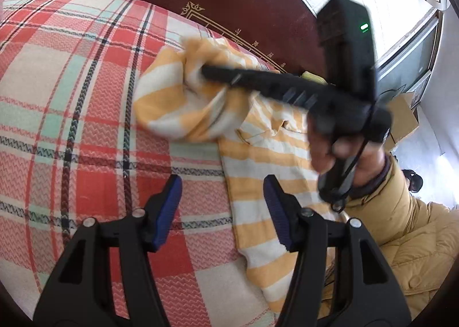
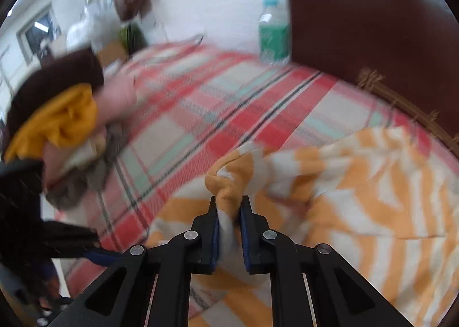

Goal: Fold clothes
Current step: 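Grasp the shirt with the left gripper while the right gripper grasps and lifts a corner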

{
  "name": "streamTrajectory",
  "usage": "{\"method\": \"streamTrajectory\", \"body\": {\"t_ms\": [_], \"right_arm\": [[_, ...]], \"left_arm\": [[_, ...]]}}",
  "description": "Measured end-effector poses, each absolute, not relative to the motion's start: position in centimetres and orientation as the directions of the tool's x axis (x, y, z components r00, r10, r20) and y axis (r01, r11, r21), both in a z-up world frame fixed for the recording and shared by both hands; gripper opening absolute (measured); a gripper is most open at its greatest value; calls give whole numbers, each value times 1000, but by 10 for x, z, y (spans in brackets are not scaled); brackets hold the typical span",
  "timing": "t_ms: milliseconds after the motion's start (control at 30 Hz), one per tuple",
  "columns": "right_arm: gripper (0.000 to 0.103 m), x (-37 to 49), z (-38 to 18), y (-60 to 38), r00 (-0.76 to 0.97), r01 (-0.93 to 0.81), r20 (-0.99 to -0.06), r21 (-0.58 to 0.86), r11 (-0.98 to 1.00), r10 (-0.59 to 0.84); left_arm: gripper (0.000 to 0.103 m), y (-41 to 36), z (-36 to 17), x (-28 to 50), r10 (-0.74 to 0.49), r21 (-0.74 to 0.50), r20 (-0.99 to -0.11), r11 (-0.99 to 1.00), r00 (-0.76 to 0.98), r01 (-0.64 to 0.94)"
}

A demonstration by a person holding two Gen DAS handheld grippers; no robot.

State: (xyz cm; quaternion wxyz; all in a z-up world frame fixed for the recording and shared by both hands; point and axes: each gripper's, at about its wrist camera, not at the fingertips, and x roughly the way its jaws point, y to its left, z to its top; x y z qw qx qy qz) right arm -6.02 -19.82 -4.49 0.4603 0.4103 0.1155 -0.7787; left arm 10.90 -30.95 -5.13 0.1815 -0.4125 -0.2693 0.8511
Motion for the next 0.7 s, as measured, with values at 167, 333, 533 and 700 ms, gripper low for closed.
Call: {"method": "streamTrajectory", "body": {"t_ms": [167, 333, 533, 700], "right_arm": [[12, -97, 46, -140, -319, 775, -566, 305, -553, -760], [12, -117, 119, -80, -471, 739, -417, 295, -606, -777], [12, -134, 133, -4, -567, 653, -368, 343, -675, -737], [13, -144, 96, 37, -571, 556, -434, 421, -717, -697]], "left_arm": [[63, -290, -40, 86, 549, -599, -587, -789, -594, -138], [68, -253, -26, 49, 583, -583, -557, -782, -592, -222], [68, -216, -32, -11, 598, -590, -576, -776, -557, -222], [68, -186, -38, -63, 605, -597, -598, -774, -525, -213]]}}
